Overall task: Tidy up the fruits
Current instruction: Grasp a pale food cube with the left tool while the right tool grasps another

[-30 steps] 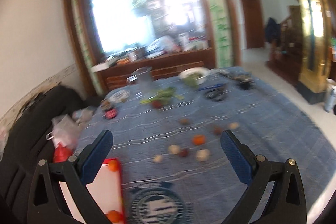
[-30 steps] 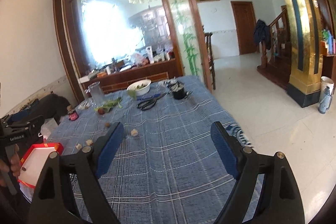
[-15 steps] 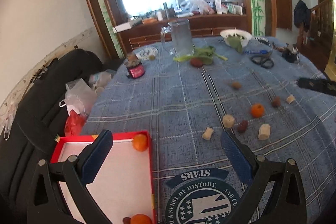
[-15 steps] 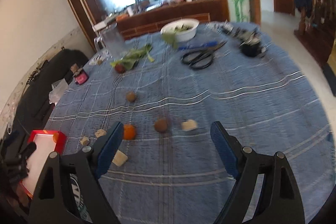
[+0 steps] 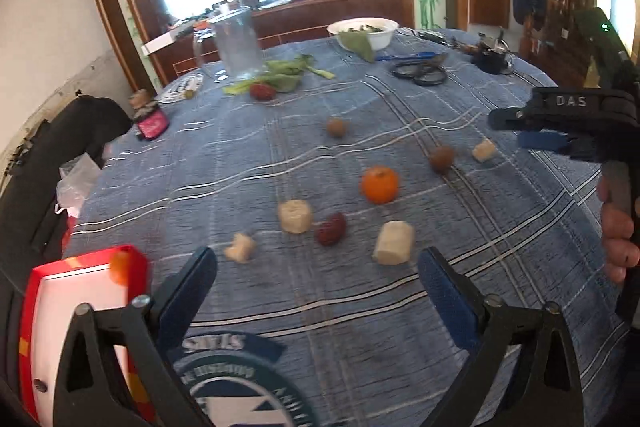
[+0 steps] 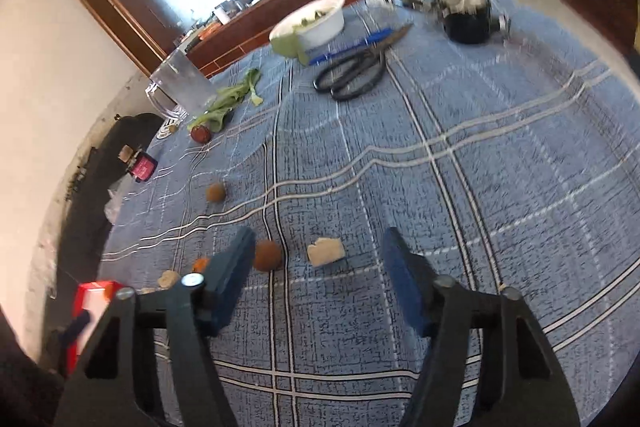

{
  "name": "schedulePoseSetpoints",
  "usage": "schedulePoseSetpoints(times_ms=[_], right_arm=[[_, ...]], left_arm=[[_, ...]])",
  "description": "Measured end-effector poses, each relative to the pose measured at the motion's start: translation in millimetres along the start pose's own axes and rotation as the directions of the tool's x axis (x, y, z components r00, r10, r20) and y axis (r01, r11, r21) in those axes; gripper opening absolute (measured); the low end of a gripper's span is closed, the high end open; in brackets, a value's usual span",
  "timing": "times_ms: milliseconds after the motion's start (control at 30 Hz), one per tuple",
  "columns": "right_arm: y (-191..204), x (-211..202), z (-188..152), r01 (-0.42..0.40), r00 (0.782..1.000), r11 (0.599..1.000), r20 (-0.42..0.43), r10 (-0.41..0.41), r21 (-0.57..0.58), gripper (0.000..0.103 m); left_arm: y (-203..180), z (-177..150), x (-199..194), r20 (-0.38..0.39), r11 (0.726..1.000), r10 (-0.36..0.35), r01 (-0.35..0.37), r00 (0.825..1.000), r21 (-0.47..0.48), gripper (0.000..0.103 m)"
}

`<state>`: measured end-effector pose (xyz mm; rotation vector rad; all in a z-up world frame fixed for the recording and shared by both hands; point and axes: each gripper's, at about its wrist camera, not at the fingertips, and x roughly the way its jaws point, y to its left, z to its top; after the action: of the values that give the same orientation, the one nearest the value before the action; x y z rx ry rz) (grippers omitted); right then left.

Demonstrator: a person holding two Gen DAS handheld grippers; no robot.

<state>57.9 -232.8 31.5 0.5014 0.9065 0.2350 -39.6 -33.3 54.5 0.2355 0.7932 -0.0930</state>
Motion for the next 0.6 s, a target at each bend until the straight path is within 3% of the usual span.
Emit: schedulePoseSetpoints(times_ms=[67,333,400,600], right_arm=[[-3,6,-1,-0.021,0.999,0.999,-0.033,0.021,0.025,0.053],[1,20,1,0.004,0.999,1.000,-0.042,-0.003,0.015,0.049],[3,25,1,0.042,0.998,0.999,-0.042,-0.042,-0.006,0.047],[10,34,-1,0.105,0.994,0.992,-0.029,-0.107,-0.068,0.035]], left_arm=[[-6,2,4,-0.003,1.000,-0.008,0.008,1.000,0.018,0.095],[-18,4,18,-0.042,0.993,-0.113,0.114,0.993,0.010,0.086],[-19,4,26,-0.065,0.993,-0.120,0.120,0.991,0.001,0.072],[-17,-1,47,-0.121,0.982,-0.187,0.182,0.975,-0.046,0.053]])
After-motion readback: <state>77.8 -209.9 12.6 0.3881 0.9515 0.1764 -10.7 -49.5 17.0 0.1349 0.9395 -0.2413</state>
